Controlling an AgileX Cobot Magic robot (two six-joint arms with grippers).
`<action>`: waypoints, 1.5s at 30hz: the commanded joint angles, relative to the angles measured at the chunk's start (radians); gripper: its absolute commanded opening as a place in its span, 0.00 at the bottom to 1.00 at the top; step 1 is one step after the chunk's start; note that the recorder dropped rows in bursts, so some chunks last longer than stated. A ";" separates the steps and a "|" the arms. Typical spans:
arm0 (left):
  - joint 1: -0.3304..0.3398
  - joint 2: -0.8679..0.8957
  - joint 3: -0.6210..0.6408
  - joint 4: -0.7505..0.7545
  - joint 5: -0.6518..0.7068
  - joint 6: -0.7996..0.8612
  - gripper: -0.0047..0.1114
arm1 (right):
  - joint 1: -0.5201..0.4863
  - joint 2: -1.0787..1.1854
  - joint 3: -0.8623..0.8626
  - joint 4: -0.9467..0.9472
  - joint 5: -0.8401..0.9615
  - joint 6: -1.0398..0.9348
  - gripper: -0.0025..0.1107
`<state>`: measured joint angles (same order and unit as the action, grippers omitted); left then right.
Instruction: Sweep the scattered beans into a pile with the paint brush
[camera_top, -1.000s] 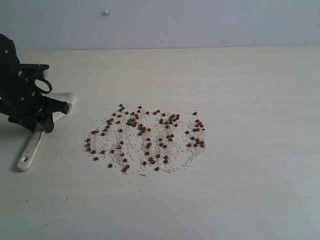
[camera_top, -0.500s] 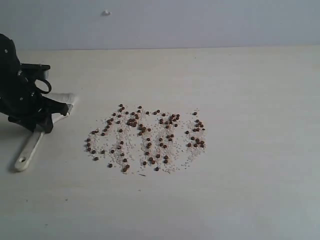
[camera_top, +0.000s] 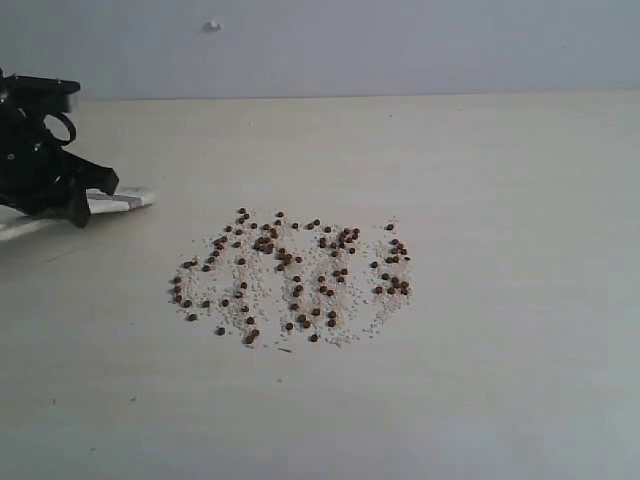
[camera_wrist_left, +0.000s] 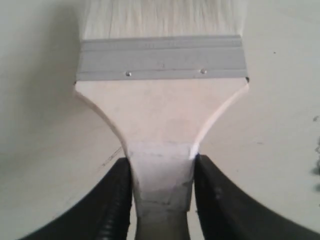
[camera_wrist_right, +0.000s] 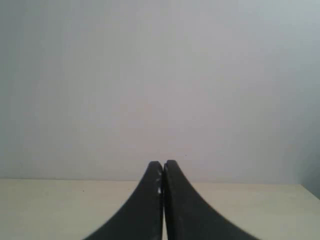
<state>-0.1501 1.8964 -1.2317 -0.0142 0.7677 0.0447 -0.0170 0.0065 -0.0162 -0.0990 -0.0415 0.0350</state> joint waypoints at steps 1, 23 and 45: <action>-0.009 -0.061 -0.001 0.001 -0.012 0.024 0.04 | -0.007 -0.006 -0.001 -0.008 -0.009 -0.004 0.02; -0.009 -0.363 -0.001 -0.236 0.131 0.313 0.04 | -0.007 -0.006 -0.001 -0.004 -0.009 -0.005 0.02; -0.009 -0.383 -0.001 -0.543 0.300 0.666 0.04 | -0.007 -0.006 -0.001 0.021 -0.279 0.347 0.02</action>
<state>-0.1568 1.5251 -1.2317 -0.5030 1.0449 0.6746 -0.0170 0.0050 -0.0162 -0.0891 -0.2216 0.1937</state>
